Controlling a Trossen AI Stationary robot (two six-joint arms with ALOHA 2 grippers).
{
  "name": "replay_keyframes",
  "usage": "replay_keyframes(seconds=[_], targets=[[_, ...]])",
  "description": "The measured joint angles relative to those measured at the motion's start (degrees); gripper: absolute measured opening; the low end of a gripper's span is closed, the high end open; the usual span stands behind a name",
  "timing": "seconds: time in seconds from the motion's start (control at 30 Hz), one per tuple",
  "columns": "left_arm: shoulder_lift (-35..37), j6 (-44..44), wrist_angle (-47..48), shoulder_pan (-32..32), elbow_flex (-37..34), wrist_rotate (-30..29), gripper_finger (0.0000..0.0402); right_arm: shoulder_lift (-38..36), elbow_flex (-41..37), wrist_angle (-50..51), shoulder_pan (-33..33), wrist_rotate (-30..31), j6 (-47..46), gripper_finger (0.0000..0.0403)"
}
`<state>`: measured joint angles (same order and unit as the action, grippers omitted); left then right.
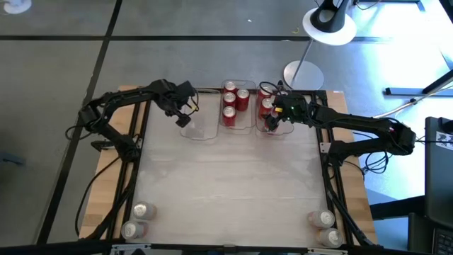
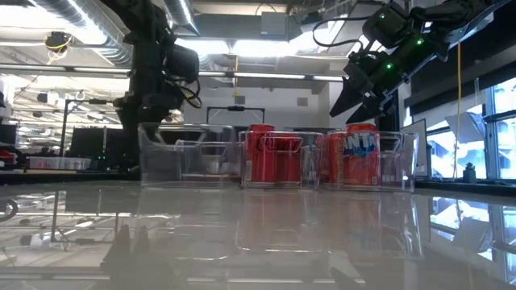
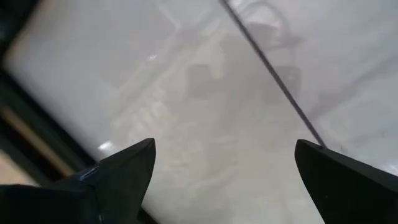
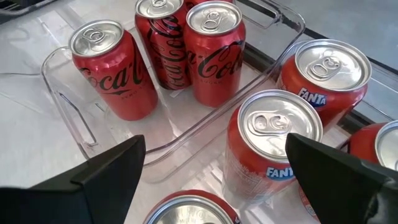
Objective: Sort soda cans
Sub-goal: Move the bottom transparent bin to the top left of the table
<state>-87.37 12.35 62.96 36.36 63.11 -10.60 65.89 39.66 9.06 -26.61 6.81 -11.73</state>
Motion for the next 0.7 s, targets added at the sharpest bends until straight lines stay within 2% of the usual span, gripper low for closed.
replay_keyframes(seconds=[0.07, 0.47, 0.7], targets=[[0.0, -0.3, -0.8, 0.0, 0.0, 1.3, 0.0373, 0.0, 0.0, 0.0, 0.0, 0.0, 0.0, 0.0388], [0.0, -0.5, -9.5, 1.4, -0.1, 0.2, 0.0372, 0.0, 0.0, 0.0, 0.0, 0.0, 0.0, 0.0388], [0.0, -0.5, -11.2, 3.9, 0.0, -3.4, 0.0372, 0.0, 0.0, 0.0, 0.0, 0.0, 0.0, 0.0388]])
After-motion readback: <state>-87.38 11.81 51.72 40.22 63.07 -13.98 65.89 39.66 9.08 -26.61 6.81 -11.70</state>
